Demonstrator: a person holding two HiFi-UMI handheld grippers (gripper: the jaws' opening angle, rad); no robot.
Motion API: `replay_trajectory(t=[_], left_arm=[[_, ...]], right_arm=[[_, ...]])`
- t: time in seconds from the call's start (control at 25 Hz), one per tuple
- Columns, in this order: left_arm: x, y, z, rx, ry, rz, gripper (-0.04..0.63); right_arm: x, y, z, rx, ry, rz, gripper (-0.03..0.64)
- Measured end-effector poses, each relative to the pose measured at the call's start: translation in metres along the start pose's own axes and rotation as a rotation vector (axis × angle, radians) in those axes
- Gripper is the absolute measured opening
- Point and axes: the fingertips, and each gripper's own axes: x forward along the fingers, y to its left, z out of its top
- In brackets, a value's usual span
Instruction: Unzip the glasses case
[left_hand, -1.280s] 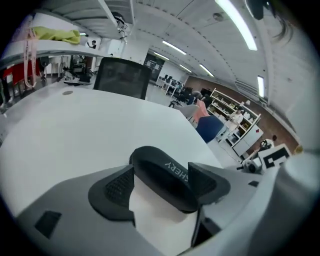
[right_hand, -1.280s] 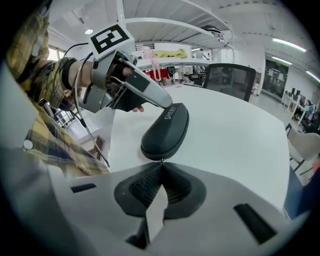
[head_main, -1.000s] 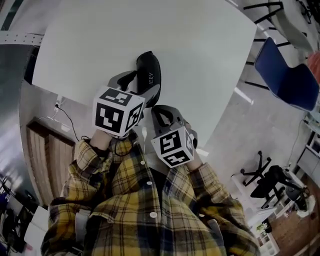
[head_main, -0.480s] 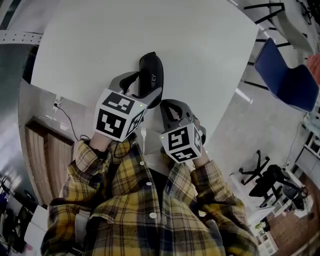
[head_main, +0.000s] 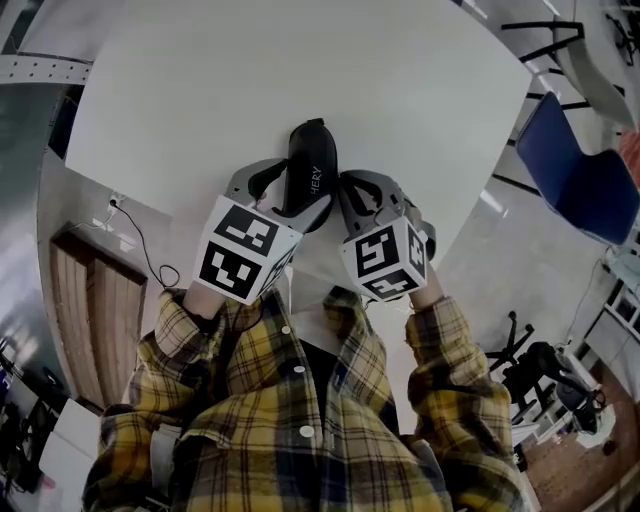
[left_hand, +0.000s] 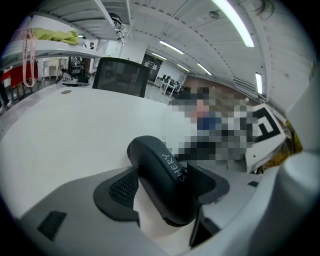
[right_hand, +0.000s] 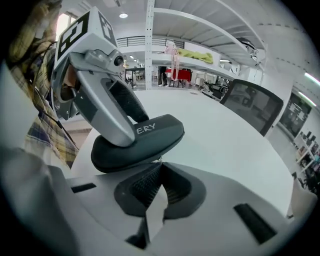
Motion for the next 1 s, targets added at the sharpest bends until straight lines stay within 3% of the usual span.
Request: replay_trajectory(t=[0.36, 0.52, 0.84, 1.0], left_arm=[[0.002, -0.005, -0.001, 0.046, 0.029, -0.007, 0.314], [0.006, -0.017, 0.002, 0.09, 0.065, -0.04, 0.314], [0.025, -0.053, -0.021, 0.365, 0.215, -0.211, 0.313], [0.035, -0.085, -0.031, 0.621, 0.286, -0.28, 0.314]], right_arm=[[0.019, -0.043, 0.024, -0.061, -0.033, 0.016, -0.002], [0.005, -0.045, 0.015, -0.03, -0.031, 0.005, -0.002], [-0.048, -0.019, -0.051, 0.254, -0.004, -0.062, -0.002], [-0.078, 0.005, -0.093, 0.452, 0.018, -0.113, -0.002]])
